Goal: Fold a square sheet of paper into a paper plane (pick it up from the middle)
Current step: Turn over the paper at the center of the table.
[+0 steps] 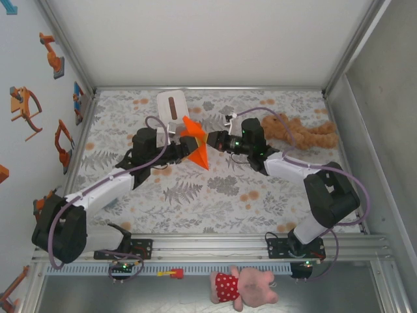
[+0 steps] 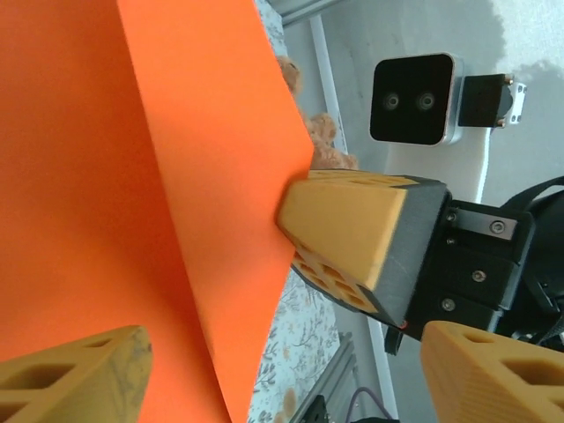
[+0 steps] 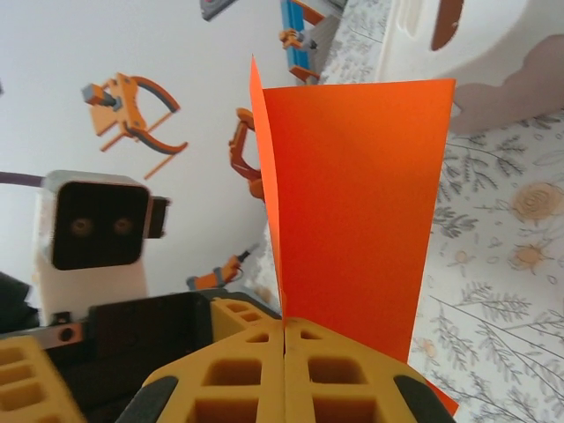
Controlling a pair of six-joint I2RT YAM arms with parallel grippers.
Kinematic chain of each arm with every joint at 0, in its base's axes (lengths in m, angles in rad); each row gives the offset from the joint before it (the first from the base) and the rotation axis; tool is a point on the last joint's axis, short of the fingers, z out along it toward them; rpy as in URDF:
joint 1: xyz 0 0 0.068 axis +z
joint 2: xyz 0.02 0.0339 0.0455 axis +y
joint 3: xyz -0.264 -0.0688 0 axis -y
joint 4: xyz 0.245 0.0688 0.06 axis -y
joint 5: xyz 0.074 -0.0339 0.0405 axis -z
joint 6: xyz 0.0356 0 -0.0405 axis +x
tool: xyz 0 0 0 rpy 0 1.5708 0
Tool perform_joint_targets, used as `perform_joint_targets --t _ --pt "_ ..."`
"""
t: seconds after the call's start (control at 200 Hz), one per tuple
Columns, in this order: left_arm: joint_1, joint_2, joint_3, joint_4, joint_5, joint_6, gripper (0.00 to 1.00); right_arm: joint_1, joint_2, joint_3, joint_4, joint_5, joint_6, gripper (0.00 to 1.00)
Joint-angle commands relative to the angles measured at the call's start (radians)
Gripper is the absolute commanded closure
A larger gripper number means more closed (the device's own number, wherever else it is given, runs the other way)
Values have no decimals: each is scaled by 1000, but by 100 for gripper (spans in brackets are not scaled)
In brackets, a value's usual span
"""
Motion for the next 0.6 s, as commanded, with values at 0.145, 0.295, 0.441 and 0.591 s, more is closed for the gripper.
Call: perform_joint_targets --t 0.145,0.295,0.441,0.591 --pt "-19 76 38 157 57 -21 39 -18 -8 -22 158 -57 127 100" --pt "-22 73 28 218 79 -34 47 -30 -5 -32 196 -66 156 100" --pt "-22 67 28 219 79 -32 53 -40 2 -37 232 -80 186 100" --pt "-21 71 30 219 77 -31 57 -44 8 -44 268 -87 212 100"
